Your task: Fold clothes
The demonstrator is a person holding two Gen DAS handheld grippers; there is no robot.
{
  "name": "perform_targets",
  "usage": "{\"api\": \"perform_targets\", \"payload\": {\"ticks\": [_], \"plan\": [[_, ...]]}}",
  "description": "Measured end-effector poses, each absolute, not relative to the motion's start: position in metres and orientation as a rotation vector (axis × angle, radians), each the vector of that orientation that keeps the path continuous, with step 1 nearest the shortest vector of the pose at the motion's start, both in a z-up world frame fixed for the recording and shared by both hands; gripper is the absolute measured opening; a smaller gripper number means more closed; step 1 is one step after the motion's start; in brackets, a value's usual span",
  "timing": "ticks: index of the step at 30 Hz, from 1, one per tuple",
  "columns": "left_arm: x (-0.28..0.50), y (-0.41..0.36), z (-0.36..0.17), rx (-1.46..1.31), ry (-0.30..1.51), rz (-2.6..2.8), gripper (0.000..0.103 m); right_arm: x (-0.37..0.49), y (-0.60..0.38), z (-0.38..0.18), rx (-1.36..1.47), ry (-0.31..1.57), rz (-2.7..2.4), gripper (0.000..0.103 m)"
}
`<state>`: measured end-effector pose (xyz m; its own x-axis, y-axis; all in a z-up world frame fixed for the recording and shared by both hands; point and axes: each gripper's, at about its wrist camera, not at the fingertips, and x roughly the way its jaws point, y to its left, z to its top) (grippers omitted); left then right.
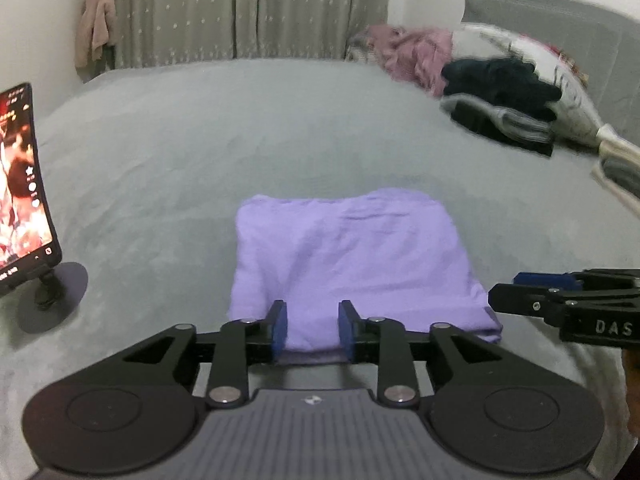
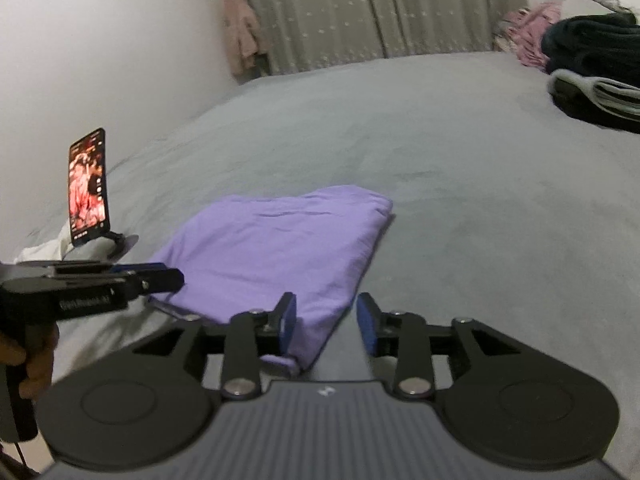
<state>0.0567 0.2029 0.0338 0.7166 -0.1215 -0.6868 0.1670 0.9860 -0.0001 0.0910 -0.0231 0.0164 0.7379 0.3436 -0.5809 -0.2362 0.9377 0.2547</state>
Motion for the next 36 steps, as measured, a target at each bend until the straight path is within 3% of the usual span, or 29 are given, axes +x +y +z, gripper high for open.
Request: {"api": "perform_targets", "payload": {"ticks": [7,16,36], "plan": [[0.052,0.18,0.048,0.117,0.786,-0.158,0.079,0.081,-0.019,0.029,0.183,0.725,0.25,0.082],[0.052,0.167,0.056,0.118,0.828,-0.148,0.085,0.073,-0.025,0.043,0.186,0.805,0.174,0.098],[0.058,0.16,0.045,0.136,0.923,-0.093,0.089,0.07,-0.035,0.041,0.18,0.925,0.153,0.102]]}}
